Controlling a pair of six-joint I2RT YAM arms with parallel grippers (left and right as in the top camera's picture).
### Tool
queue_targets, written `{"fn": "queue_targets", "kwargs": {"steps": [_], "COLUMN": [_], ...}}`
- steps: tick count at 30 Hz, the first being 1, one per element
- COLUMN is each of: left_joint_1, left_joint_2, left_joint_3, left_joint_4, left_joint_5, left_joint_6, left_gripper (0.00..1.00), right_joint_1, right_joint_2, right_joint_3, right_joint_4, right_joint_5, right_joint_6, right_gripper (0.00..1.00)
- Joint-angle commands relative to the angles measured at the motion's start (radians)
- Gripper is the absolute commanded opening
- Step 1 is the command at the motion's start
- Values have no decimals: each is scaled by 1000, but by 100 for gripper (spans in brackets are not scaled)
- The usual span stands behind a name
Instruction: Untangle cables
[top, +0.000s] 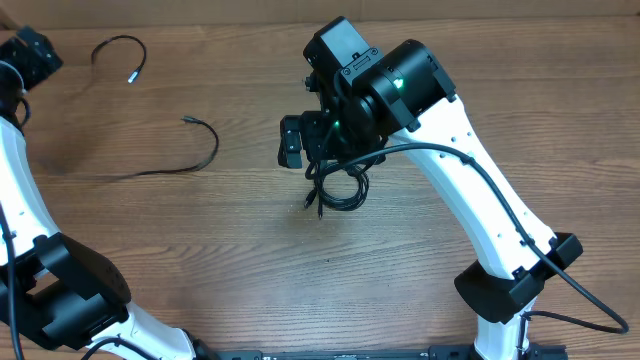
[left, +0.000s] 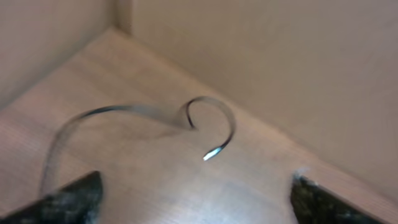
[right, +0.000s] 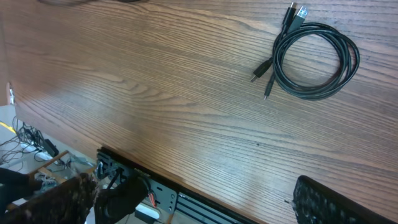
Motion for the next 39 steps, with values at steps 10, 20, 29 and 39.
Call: {"fn": "queue_targets", "kwargs": {"steps": [10,20,29,39], "left_joint_1": [-71,-24,1,-10], "left_joint_2": [21,21,28,167], "left_joint_3": [-71,-352,-515,-522], "left_joint_4": [-359,-309,-60,72], "left_joint_5": [-90,-291,-290,-293], "left_joint_6": [-73,-401,-365,-335], "left_gripper": [95,100,99,81], "right_joint_1": [2,2,2,2], "right_joint_2": [-12,-12,-12,-12], "right_joint_3": [5,5,5,5], "right_joint_4": [2,2,2,2], "right_joint_5": [-16,-16,-16,-21], "right_joint_6": [-53,-60,-59,-47], "right_gripper": [100,100,100,100]}}
